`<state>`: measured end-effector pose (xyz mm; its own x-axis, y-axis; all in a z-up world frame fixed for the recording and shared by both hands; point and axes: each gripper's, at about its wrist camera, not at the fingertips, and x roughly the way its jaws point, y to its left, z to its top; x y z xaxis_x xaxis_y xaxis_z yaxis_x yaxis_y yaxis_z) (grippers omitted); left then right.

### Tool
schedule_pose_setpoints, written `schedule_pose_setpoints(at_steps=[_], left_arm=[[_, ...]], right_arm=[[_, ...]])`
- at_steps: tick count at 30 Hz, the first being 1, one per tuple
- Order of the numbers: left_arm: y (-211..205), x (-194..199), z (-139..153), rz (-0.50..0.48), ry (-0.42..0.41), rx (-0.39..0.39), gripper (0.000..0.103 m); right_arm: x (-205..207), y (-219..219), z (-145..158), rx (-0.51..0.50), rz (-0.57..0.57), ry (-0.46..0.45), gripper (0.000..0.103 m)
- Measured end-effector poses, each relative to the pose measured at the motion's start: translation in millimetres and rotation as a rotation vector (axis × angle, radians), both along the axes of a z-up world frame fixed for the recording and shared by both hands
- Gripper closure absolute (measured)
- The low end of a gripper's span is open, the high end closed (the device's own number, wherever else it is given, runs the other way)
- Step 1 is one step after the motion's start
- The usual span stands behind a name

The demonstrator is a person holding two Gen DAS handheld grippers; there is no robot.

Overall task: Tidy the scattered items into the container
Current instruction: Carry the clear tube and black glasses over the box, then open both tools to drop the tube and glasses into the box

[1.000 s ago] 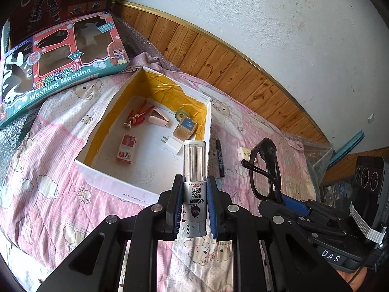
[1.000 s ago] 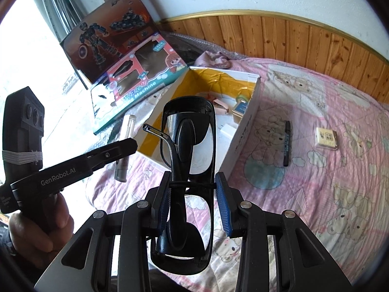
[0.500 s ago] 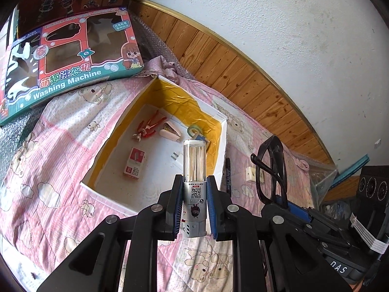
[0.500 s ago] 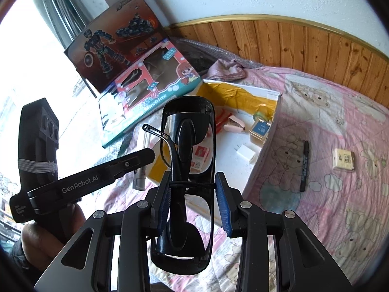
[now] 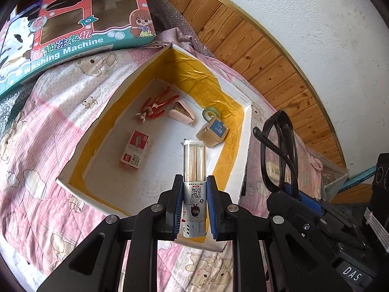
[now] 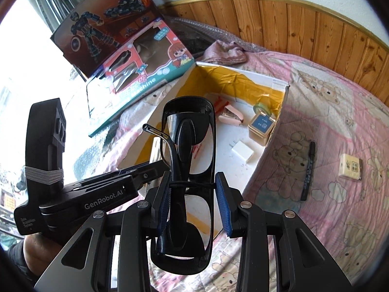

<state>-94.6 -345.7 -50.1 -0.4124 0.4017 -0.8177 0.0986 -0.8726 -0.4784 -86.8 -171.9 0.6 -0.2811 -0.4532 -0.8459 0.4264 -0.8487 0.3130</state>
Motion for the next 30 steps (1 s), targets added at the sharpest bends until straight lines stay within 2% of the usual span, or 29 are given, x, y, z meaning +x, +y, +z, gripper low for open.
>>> schedule_pose_setpoints(at_steps=[8, 16, 19, 22, 26, 30], left_arm=[[1.6, -11.7, -28.9, 0.009, -0.089, -0.040, 0.084], [2.0, -18.4, -46.7, 0.015, -0.146, -0.072, 0.084], [1.3, -21.7, -55.3, 0.005, -0.164, -0.068, 0.083], [-1.1, -22.8, -64.2, 0.000, -0.164, -0.096, 0.074], [-4.3, -16.5, -56.0, -0.017, -0.124, -0.118, 0.072], [-16.6, -8.5, -51.4, 0.009, -0.135, -0.102, 0.072]], right_arm=[[-18.3, -2.8, -34.7, 0.027, 0.017, -0.098, 0.066], [-30.8, -10.3, -51.4, 0.072, 0.048, -0.137, 0.066], [-34.8, -14.8, -60.3, 0.095, 0.070, -0.149, 0.063], [-36.1, -16.1, -67.2, 0.139, 0.070, -0.125, 0.058], [-33.5, -6.5, -66.1, 0.106, 0.054, -0.131, 0.058], [-27.5, 2.7, -62.5, 0.066, 0.041, -0.147, 0.058]])
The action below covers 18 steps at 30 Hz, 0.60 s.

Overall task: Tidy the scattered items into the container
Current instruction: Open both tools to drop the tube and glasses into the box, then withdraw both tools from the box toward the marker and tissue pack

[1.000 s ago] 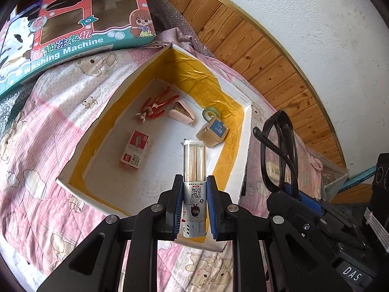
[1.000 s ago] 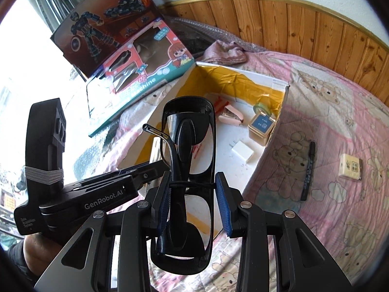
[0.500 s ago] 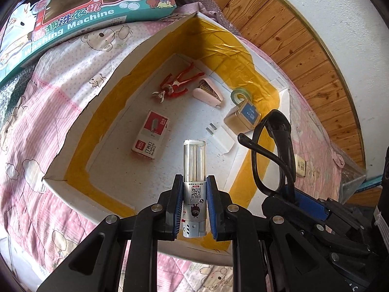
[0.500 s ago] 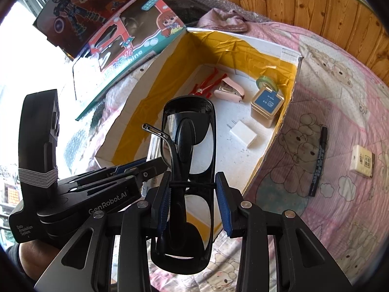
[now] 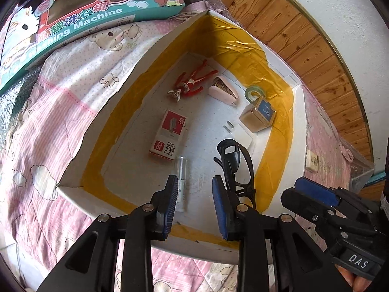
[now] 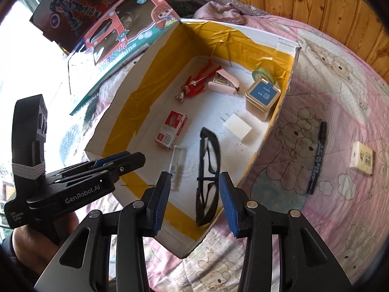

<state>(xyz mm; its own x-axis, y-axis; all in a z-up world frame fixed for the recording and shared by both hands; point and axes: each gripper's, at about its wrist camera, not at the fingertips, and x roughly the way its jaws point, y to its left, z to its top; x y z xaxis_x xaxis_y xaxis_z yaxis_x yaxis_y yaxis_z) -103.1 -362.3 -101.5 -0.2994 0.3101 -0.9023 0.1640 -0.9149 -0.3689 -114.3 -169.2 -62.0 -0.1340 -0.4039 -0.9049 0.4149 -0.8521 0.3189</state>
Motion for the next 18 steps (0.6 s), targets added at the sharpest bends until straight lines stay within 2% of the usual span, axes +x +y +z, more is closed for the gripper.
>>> schedule_pose_setpoints(at_steps=[7, 14, 18], left_arm=[[-7.9, 10.1, 3.0, 0.012, -0.009, 0.034, 0.070], [5.2, 18.6, 10.7, -0.018, 0.001, 0.057, 0.066], [16.1, 24.8, 21.3, -0.047, 0.022, 0.061, 0.066]], right_arm=[[19.8, 10.8, 0.8, -0.042, -0.010, -0.030, 0.060], [30.9, 28.2, 1.8, -0.084, -0.075, -0.061, 0.060], [38.5, 33.6, 9.9, -0.107, -0.093, -0.047, 0.060]])
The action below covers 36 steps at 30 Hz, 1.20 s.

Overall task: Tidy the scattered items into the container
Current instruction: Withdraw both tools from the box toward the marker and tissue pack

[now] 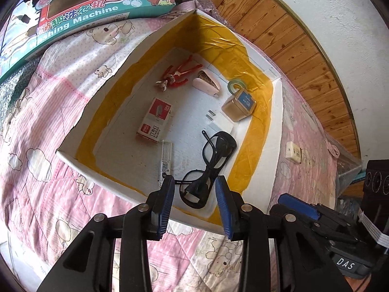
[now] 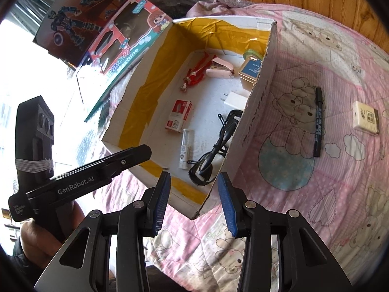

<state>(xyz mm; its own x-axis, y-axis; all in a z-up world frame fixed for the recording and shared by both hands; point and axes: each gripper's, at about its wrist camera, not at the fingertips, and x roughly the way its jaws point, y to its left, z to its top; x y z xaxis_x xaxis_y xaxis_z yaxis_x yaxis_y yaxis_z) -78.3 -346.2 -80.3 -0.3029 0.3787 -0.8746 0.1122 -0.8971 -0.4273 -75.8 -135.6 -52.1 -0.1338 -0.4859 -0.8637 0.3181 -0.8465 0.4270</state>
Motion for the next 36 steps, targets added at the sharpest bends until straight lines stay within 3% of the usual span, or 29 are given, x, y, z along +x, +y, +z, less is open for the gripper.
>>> schedule_pose_setpoints(at_steps=[11, 20, 31, 36], left_arm=[[32.6, 19.2, 32.9, -0.089, 0.076, 0.007, 0.061], [91.6, 25.7, 51.7, -0.226, 0.110, 0.027, 0.061], [175.2, 10.7, 57.4, -0.363, 0.112, 0.029, 0.061], [205.9, -5.7, 53.4, -0.393, 0.103, 0.017, 0.056]], right_arm=[[30.9, 35.2, 10.5, -0.056, -0.097, 0.016, 0.065], [47.2, 92.4, 13.5, -0.080, -0.236, 0.023, 0.065], [39.2, 168.7, 21.3, -0.077, -0.401, 0.051, 0.064], [24.0, 194.9, 26.6, -0.049, -0.436, 0.081, 0.064]])
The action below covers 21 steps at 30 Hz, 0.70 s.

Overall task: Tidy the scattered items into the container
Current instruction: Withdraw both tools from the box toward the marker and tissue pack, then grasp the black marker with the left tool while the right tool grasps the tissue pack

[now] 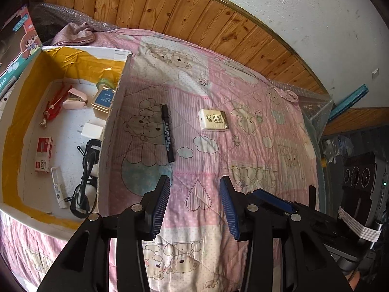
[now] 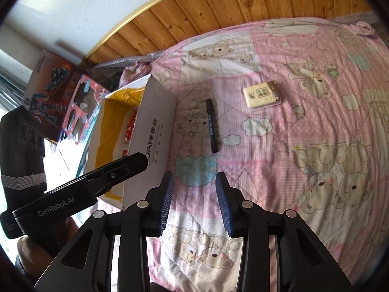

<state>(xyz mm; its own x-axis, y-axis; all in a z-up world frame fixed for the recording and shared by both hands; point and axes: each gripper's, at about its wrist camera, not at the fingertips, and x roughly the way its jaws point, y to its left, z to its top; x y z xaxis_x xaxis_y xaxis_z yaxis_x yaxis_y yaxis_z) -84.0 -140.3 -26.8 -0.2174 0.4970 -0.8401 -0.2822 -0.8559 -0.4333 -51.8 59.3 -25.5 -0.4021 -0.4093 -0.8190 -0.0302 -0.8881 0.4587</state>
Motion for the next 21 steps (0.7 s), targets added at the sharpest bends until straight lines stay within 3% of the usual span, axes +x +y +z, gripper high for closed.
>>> schedule_pose_setpoints(at_steps=[6, 9, 14, 21], left_arm=[[31.2, -25.8, -18.4, -0.009, -0.029, -0.033, 0.050], [45.2, -39.7, -32.6, -0.014, -0.041, -0.071, 0.050], [56.3, -62.8, -63.3, 0.010, -0.083, -0.133, 0.044], [64.9, -89.3, -105.7, 0.046, -0.154, -0.171, 0.044]], right_arm=[[-29.5, 23.3, -3.7, 0.031, -0.030, 0.006, 0.064], [-47.8, 29.4, -11.6, 0.059, -0.036, 0.003, 0.058], [-82.2, 35.4, -31.9, 0.115, -0.024, -0.014, 0.053], [-134.5, 48.2, -71.0, 0.134, -0.028, -0.080, 0.051]])
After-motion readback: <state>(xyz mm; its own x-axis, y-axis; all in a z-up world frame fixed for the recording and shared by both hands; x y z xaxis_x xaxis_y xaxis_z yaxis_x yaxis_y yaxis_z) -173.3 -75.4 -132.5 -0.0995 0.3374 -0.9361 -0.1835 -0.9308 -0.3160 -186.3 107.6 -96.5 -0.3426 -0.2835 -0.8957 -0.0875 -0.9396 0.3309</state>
